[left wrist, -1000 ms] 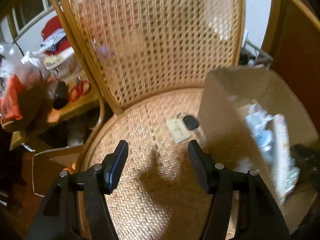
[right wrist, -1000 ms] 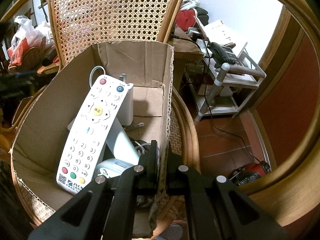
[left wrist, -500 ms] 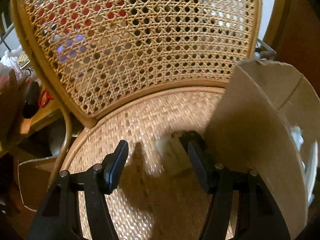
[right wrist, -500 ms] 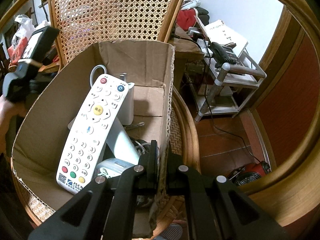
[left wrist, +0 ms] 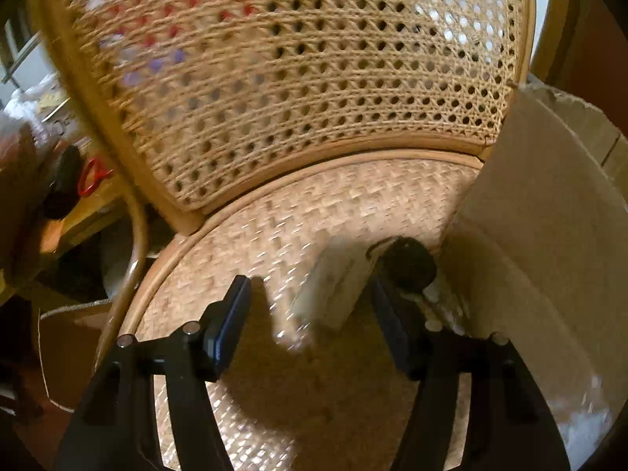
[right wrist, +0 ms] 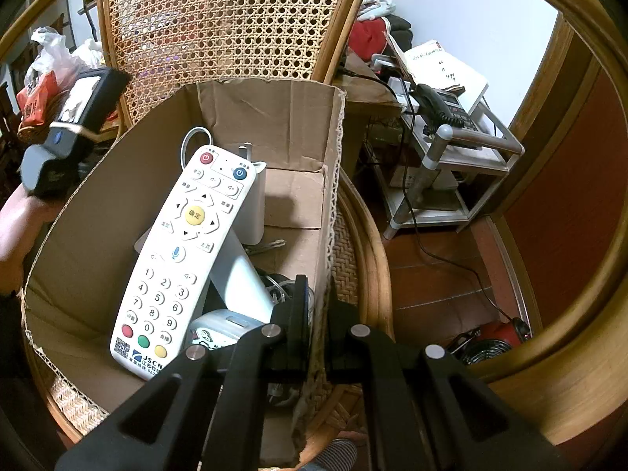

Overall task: Organize rigid objects
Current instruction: 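Grasp the key with the white tag on the seat with the left gripper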

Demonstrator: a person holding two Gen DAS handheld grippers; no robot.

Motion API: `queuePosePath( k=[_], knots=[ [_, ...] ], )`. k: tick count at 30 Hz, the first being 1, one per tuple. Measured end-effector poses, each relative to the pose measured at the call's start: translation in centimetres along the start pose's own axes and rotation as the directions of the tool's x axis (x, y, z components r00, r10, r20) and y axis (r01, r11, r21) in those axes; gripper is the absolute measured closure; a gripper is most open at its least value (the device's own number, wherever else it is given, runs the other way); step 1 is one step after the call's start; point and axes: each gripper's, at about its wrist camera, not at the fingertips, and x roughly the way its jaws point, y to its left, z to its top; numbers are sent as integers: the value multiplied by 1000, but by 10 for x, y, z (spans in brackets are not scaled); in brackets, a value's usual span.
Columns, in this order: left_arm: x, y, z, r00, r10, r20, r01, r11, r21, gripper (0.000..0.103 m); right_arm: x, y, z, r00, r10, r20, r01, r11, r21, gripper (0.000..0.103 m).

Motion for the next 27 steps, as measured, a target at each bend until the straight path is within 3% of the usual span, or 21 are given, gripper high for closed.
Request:
queuePosePath(
  k=[9, 14, 27],
  knots=[
    [-26, 29, -35, 1000, -20, -21, 19, 998, -52, 42, 0, 0, 0, 1000, -4, -6, 4, 1000, 6, 95],
    [-28, 22, -44, 999, -35, -20, 34, 999, -37, 42, 0, -1, 1, 1000, -5, -14, 5, 1000, 11, 95],
    [1, 0, -6, 998, -57, 5, 57, 998, 25, 39, 1, -1, 1, 1000, -1, -14, 1, 1000, 2, 96]
  ],
)
